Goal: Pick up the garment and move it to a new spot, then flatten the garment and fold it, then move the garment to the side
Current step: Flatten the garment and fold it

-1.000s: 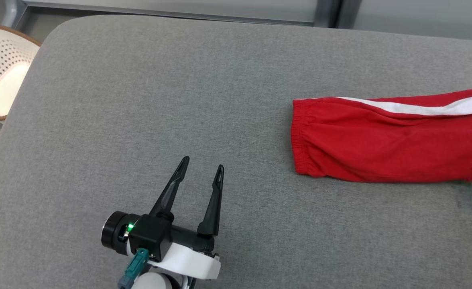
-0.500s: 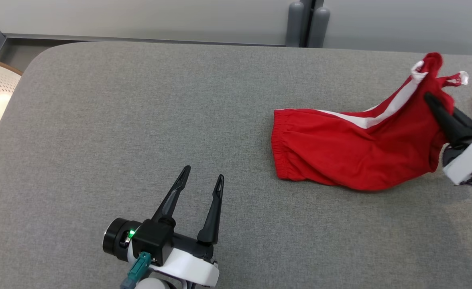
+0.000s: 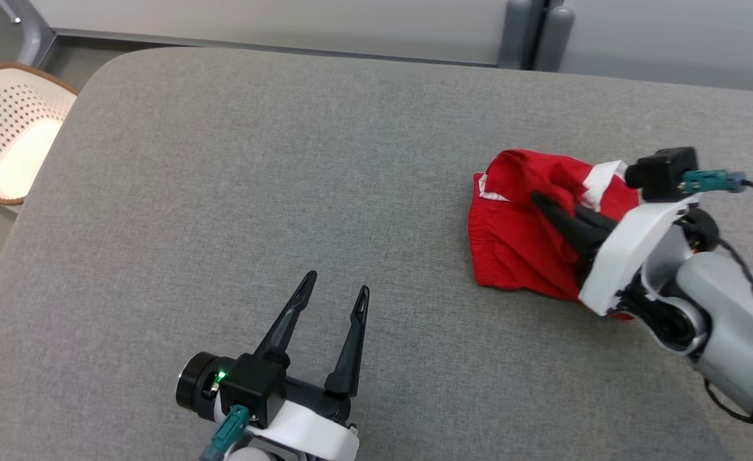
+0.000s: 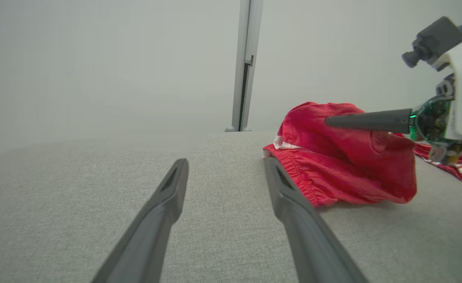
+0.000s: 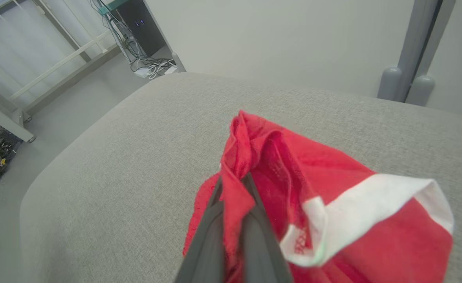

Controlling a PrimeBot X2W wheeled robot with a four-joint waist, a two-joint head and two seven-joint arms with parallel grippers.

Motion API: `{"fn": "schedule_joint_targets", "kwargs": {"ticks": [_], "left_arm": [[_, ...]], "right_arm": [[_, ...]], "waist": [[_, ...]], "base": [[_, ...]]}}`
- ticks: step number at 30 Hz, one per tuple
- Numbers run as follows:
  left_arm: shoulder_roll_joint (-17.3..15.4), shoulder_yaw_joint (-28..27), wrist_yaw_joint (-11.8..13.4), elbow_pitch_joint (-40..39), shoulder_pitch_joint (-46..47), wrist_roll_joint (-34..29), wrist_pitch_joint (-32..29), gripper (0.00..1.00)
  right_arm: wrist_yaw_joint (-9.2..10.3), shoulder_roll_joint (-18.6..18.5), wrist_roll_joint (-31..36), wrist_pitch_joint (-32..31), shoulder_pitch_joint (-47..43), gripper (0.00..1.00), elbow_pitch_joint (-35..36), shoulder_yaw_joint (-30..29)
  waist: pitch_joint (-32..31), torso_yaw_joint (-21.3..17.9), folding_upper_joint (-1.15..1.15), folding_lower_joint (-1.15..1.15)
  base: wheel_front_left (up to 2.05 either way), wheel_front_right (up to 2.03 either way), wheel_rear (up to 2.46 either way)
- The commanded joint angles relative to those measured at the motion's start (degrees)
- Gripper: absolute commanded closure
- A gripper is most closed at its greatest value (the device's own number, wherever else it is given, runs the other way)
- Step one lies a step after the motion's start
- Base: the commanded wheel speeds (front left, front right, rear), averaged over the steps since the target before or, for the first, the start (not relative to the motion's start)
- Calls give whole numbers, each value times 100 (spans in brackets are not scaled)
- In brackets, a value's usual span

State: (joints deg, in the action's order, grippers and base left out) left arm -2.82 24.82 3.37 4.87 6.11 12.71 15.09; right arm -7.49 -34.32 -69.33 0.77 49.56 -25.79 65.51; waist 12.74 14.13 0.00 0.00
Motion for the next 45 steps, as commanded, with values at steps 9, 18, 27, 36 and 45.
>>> {"fn": "schedule_joint_targets", "kwargs": {"ticks": [9,18,27,36,45], "left_arm": [[-18,118,69,57,131,140,7,0],[-18,41,109,60,22,93,7,0],[-18,-213,95,-72,-326,20,7,0],[-18,-107,53,-89,-358,38,7,0],[-17,100,130,-9,-335,200,7,0]], "right_arm": [[1,778,388,327,235,0,-389,269],[2,600,971,1310,35,0,-345,-55],[2,389,2194,1449,-1236,27,-876,-1503],[2,779,2915,1261,-1678,100,-1418,-2076],[2,731,2499,339,-1295,100,-1687,-1736]], "waist": [[92,108,0,0],[-112,-51,0,0],[-426,-237,0,0],[-393,58,0,0],[-276,600,0,0]], "base": [[0,0,0],[0,0,0],[0,0,0],[0,0,0],[0,0,0]]}}
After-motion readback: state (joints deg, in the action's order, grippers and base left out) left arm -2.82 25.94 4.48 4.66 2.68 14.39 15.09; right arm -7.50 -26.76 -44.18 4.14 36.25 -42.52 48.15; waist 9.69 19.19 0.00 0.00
